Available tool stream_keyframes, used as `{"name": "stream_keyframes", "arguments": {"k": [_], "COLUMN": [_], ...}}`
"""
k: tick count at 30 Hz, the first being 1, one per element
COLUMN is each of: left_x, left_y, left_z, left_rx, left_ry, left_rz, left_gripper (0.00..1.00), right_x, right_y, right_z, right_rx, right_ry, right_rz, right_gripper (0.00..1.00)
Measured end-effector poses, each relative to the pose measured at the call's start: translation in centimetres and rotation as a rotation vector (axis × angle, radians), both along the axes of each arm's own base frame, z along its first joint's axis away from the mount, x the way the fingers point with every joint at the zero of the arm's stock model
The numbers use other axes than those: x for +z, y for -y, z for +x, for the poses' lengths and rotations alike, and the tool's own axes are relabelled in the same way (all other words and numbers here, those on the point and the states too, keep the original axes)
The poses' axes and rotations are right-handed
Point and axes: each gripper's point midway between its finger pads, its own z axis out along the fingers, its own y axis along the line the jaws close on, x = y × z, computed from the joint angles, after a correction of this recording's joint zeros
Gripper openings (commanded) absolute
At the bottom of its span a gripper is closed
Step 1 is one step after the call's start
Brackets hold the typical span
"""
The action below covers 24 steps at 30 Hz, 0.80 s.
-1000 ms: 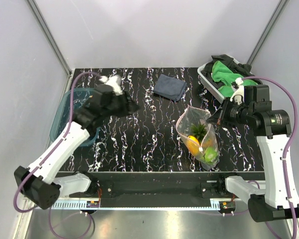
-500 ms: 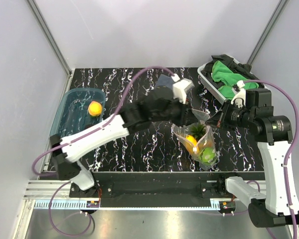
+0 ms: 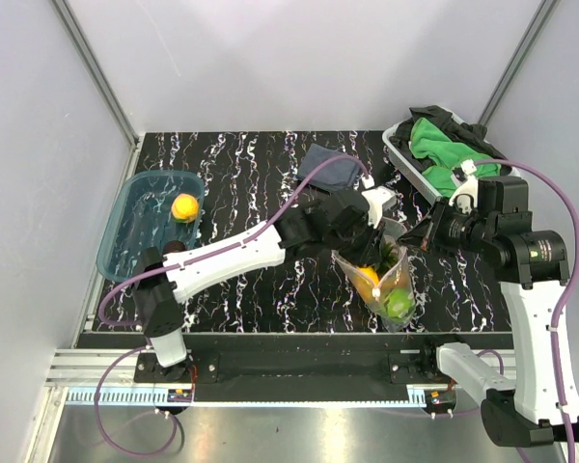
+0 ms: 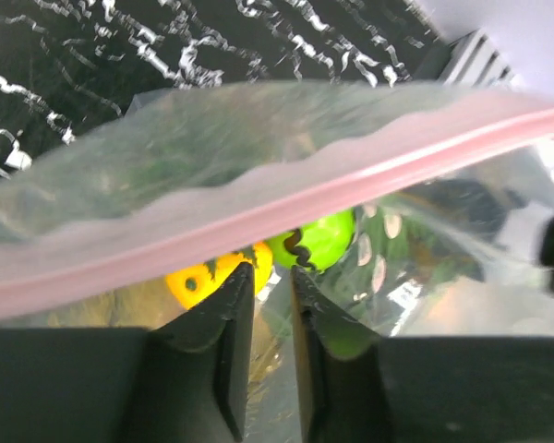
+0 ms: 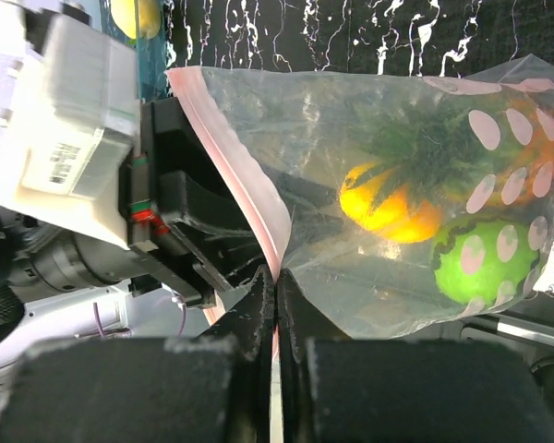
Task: Open the zip-top bag and remove the fake food
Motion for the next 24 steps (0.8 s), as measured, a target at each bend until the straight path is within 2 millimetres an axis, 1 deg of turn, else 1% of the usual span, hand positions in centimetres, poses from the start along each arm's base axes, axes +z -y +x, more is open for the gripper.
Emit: {"name": "stream_keyframes", "arguments": {"k": [2,3,6,9,13,17,19,22,24], "left_x": [-0.5,-0.7,-1.2,-1.9,-3.5,-5.5,-6.2,-7.3,-7.8], "left_y": [-0.3,-0.4,-0.7,-0.9,-0.9,-1.1,-1.3,-1.7,-1.8], "left_z": [-0.1,-0.1,-0.2,-0.3,0.1,0.4,0.6,1.0,1.2], "left_rx": [0.003,0.004,0.012,0.017,0.030,0.045,0.056,0.077,0.088], "left_ry": [0.003,0.007,0.010,0.007,0.001,-0.009,-0.007,-0.001,0.004], "left_rz": [0.022,0.028,0.054,0.077,0.115,0.172,0.194,0.232,0.251], "left_gripper": [0.41,0.46,0.48,0.53,0.58,0.60,0.62,0.73,0.75], "right_x": [0.0,-0.1,-0.3,-0.6,-0.8,-0.8,-0.8,-0.8,-1.0], "right_y": [0.0,0.0,0.0,0.0,0.0,0.0,0.0,0.0,0.0], "right_z": [-0.1,-0.2,-0.3,-0.4,-0.5,-0.5,-0.5,-0.5,-0.5], "right_rx": [-0.001,-0.001,-0.002,-0.003,-0.006,-0.007,-0.008,-0.008,-0.008], "right_ry": [0.000,0.000,-0.005,-0.013,-0.018,-0.019,-0.020,-0.021,-0.027], "right_rz": [0.001,0.002,0.002,0.003,0.005,0.006,0.007,0.007,0.006], "right_gripper": [0.00,0.00,0.00,0.00,0.00,0.00,0.00,0.00,0.00]}}
